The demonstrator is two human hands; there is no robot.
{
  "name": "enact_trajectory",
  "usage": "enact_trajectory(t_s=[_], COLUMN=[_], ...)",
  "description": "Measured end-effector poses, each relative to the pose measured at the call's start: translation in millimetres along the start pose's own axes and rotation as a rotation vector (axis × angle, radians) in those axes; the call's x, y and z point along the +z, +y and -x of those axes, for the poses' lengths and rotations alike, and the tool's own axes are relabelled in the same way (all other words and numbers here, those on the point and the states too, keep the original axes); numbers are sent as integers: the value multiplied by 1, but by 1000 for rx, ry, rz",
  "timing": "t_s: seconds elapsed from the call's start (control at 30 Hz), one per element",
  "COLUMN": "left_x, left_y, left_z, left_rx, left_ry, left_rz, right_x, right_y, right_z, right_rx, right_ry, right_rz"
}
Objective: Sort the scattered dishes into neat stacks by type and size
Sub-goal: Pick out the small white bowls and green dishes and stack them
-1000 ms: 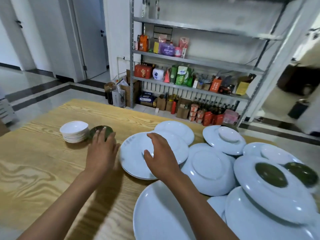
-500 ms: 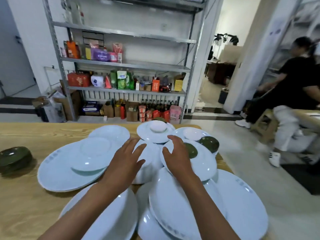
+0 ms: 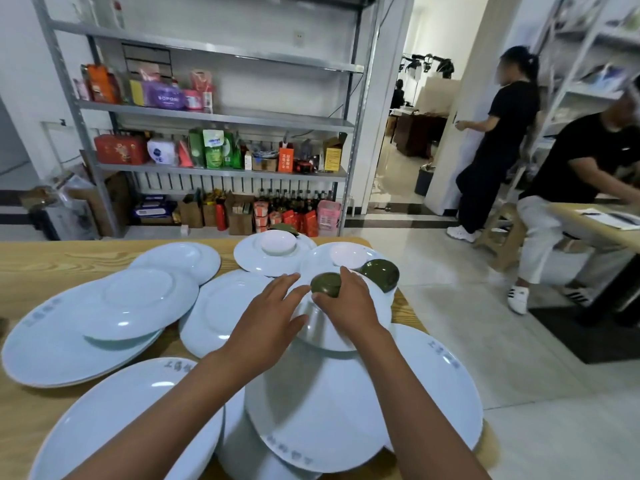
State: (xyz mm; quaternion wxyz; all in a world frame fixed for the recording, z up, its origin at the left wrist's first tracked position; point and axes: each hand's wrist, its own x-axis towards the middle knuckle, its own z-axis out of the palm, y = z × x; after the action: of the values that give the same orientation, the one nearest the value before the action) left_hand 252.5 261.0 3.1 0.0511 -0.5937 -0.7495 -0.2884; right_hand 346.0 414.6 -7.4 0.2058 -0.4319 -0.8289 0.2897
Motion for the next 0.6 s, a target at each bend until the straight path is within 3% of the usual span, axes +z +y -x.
enact_trajectory(t_s=[0.1, 0.33, 0.5, 0.6], left_x=[-3, -10, -15, -18], left_y=[5, 4, -6, -11], left_z=[1, 6, 11, 11], left_rx=[-56, -60, -79, -179], left_ry=[8, 16, 30, 52], left_rz=[114, 121, 93, 209], right_x=[0, -9, -11, -11], right_y=[-4, -19, -33, -47], right_z=[-6, -6, 0, 9], right_rx=[18, 51, 146, 69], right_ry=[-5, -1, 64, 73], right_rz=[66, 169, -47, -196])
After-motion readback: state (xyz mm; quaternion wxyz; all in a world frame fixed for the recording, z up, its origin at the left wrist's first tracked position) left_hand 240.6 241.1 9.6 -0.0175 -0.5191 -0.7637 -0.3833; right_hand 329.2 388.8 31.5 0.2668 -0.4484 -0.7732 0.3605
